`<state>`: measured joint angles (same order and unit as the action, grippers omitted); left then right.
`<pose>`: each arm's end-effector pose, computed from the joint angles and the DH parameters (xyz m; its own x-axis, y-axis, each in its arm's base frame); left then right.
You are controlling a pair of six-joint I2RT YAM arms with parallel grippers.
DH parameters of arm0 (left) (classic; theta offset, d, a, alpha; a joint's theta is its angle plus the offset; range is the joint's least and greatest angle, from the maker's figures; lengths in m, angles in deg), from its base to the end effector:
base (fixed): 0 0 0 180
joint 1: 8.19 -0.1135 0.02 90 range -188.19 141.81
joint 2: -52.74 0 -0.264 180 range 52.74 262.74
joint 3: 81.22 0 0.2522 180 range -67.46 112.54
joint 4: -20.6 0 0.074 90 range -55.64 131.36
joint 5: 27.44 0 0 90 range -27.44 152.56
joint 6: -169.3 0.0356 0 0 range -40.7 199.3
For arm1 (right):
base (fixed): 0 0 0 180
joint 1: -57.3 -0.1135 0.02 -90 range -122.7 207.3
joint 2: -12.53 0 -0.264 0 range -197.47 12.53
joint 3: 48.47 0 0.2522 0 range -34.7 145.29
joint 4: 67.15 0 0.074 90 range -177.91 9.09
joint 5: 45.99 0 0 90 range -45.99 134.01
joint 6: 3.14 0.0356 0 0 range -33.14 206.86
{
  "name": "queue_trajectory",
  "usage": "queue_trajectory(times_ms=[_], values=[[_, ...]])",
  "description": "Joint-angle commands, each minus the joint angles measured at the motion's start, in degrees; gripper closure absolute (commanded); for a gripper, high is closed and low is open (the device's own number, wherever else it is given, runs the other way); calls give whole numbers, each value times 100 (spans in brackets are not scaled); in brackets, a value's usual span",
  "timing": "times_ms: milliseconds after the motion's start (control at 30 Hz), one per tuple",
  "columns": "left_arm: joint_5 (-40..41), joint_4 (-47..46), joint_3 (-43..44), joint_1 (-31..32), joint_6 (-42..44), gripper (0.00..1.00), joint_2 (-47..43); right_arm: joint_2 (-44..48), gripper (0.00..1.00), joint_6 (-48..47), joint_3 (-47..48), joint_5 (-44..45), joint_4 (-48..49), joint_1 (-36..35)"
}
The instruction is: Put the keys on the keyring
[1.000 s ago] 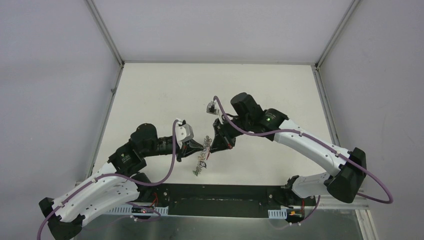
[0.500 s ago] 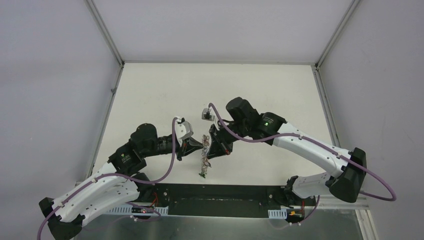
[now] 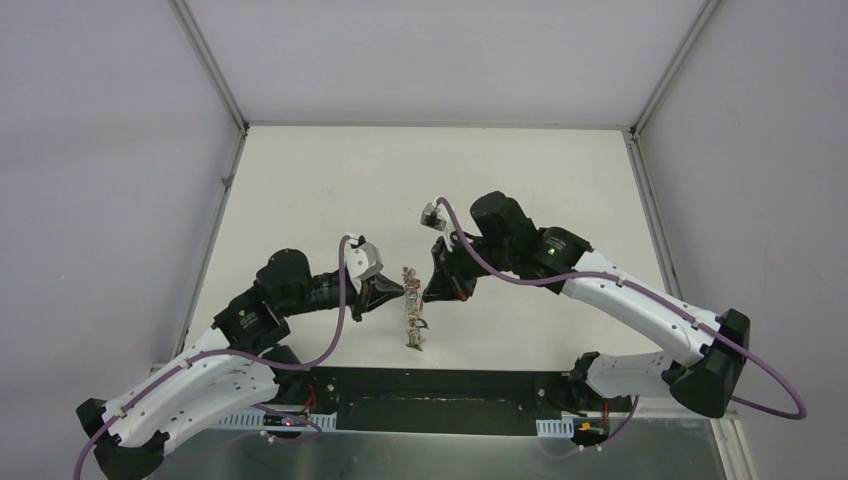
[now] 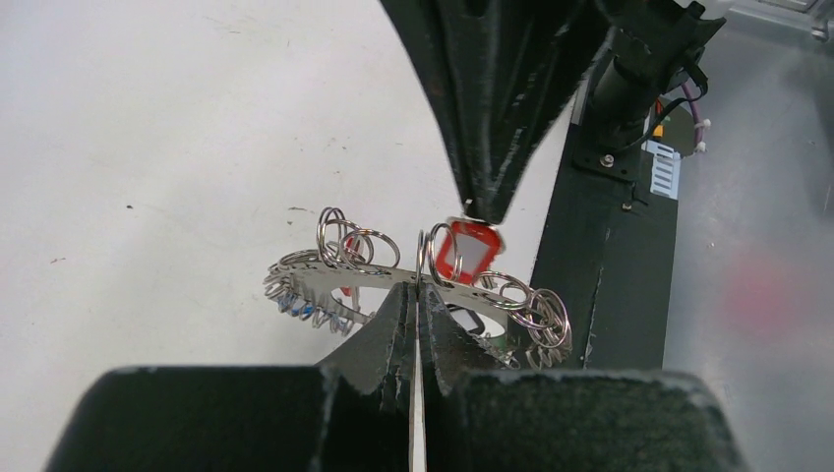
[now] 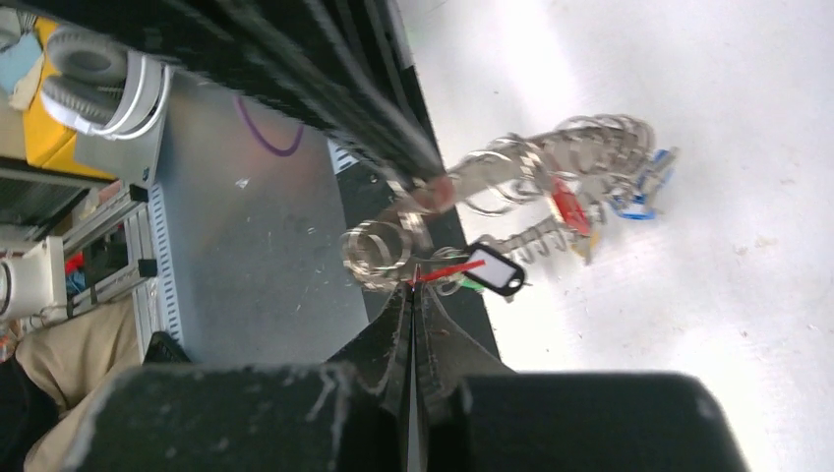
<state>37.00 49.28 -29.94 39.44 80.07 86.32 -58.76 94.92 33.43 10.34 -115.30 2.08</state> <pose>0.0860 -0.1171 0.3160 -0.1156 0.1447 -0.9827 0.9536 0.2931 -0.0690 0.1352 0.2292 0.3468 -0.4751 -0.4796 -0.7377 -0.8764 0.1827 0.4456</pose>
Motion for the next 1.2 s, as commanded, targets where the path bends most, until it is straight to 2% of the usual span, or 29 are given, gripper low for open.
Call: queue_trajectory(times_ms=[0, 233, 700, 867, 1167], values=[[-78, -610, 75, 10, -66, 100, -150, 58, 100, 272, -138, 97, 407, 211], [-119, -638, 71, 11, -274, 100, -127, -291, 100, 445, 177, -277, 557, 214], [10, -639, -21, 16, -312, 100, -109, -116, 100, 425, 287, -1049, 784, -26], [52, -633, -27, 6, -324, 100, -125, -163, 100, 273, 340, -973, 527, -173], [-54, -578, 7, 16, -212, 100, -199, 95, 100, 342, 302, -190, 405, -48]])
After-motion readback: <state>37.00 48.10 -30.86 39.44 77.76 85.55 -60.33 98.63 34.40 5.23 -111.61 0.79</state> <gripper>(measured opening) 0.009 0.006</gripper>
